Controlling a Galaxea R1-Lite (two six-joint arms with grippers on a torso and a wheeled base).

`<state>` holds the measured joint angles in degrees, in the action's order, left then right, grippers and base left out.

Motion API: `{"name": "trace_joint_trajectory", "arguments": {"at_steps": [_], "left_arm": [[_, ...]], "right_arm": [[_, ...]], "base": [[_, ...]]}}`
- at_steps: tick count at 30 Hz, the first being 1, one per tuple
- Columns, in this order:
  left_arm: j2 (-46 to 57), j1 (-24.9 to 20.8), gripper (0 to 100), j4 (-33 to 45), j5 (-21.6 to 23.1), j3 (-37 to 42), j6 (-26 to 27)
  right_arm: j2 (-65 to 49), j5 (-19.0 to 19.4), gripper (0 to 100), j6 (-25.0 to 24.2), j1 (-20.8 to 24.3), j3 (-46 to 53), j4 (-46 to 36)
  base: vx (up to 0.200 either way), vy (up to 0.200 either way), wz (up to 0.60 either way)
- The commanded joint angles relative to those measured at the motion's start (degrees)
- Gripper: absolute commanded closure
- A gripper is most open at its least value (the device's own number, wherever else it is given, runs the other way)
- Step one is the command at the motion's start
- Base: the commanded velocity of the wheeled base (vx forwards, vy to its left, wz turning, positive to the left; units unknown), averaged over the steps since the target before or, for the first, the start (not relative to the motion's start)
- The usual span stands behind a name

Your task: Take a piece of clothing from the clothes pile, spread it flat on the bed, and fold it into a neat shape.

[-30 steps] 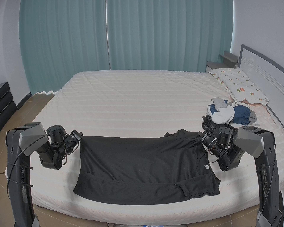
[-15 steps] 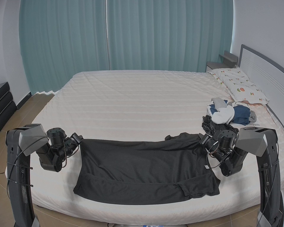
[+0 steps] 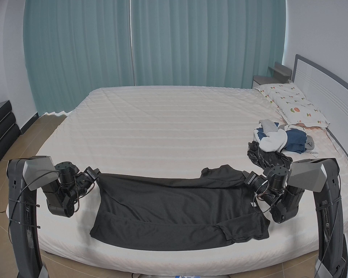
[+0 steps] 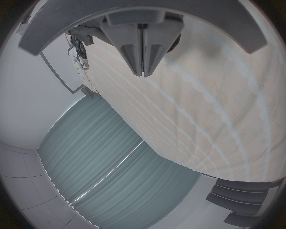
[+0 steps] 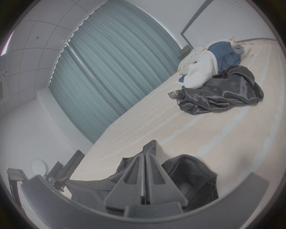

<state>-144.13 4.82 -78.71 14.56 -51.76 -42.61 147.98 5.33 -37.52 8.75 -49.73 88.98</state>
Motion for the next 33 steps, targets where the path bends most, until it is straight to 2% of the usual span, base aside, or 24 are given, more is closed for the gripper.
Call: {"name": "trace_joint_trajectory", "arguments": {"at_steps": [1,8,15,20,26,33], "left_arm": [[0.1,0.1,100,-1.1,0.4,1.8,0.1],[0.3,0.1,100,-2.2,0.6,3.4,0.9],[0.3,0.5,100,-4.3,1.3,4.9,2.1],[1.0,0.5,100,-5.5,1.4,6.3,2.5],[2.2,1.6,100,-5.7,4.8,10.1,7.1],[2.2,2.0,100,-8.4,5.8,11.8,7.6]], "right_arm": [[-0.6,0.0,100,-1.1,-0.7,1.4,0.6],[-3.5,0.3,100,-1.7,-1.5,4.7,0.6],[-4.7,4.1,100,-1.1,-2.2,9.6,0.6],[-5.4,4.3,100,-0.7,-2.9,10.8,0.6],[-7.6,6.8,100,-0.7,-4.3,14.3,0.6],[-8.1,9.4,100,1.3,-4.8,16.8,0.6]], "base": [[0.0,0.0,0.0],[0.0,0.0,0.0],[0.0,0.0,0.0],[0.0,0.0,0.0],[0.0,0.0,0.0],[0.0,0.0,0.0]]}}
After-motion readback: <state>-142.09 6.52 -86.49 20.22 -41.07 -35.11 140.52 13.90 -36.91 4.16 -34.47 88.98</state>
